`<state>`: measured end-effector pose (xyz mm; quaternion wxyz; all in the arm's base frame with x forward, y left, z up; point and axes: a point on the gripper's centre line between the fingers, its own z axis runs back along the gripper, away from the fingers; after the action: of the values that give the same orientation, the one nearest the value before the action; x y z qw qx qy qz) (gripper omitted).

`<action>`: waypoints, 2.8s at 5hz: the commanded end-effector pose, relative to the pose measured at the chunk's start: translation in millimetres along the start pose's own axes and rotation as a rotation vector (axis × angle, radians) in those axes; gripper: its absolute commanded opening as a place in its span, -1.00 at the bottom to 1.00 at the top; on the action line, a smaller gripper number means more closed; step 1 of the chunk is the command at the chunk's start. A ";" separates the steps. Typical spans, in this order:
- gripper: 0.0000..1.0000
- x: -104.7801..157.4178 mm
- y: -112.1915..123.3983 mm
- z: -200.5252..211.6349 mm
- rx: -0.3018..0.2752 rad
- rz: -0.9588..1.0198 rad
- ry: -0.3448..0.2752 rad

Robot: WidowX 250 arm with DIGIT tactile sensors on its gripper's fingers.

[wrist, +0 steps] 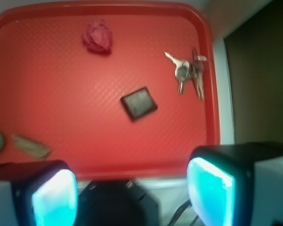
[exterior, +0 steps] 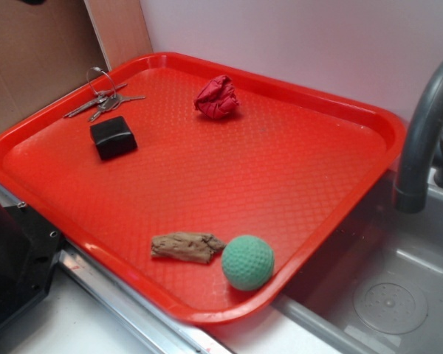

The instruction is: Grab the silver keys.

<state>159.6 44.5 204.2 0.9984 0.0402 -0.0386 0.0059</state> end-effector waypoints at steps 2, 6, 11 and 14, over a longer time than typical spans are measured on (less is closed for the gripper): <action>1.00 37.6 47.3 -43.9 0.139 0.141 -0.096; 1.00 63.1 71.5 -84.4 0.208 0.735 -0.247; 1.00 71.7 93.3 -139.1 0.253 0.839 -0.323; 1.00 83.3 106.1 -155.2 0.287 0.897 -0.329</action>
<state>254.8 150.0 48.5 0.8761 0.1564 -0.1841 0.4173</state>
